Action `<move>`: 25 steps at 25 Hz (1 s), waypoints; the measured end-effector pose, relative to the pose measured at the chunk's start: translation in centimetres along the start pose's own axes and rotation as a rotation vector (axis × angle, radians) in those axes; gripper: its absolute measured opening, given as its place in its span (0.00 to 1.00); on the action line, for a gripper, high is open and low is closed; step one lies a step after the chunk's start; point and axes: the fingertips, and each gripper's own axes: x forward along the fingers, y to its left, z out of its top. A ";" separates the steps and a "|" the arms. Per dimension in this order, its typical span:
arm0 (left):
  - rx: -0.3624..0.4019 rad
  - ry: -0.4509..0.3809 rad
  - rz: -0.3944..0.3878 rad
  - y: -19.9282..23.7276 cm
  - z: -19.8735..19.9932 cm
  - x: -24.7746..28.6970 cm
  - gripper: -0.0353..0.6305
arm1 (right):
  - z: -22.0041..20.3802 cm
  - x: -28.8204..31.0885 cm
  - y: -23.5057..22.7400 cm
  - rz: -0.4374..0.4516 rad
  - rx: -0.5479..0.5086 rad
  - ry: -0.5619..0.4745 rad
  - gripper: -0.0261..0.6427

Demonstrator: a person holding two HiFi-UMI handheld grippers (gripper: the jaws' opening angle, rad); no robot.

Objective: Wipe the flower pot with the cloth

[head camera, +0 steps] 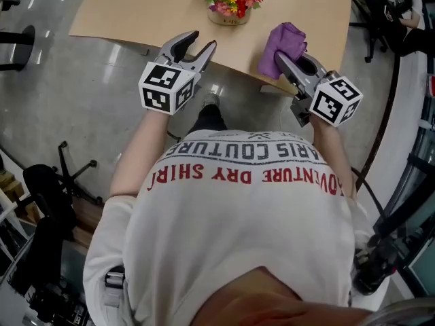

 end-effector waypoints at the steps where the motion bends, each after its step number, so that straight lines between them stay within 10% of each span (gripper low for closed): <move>1: 0.014 0.013 -0.006 0.9 0.1 1.2 0.36 | 0.3 0.7 -0.8 -0.013 0.008 0.005 0.11; 7: 0.060 0.095 -0.023 3.2 -0.2 7.6 0.60 | 2.4 2.5 -4.0 -0.054 0.070 -0.019 0.11; 25: 0.125 0.129 -0.031 5.5 -1.7 13.3 0.60 | 0.4 4.9 -9.4 -0.034 0.186 0.015 0.11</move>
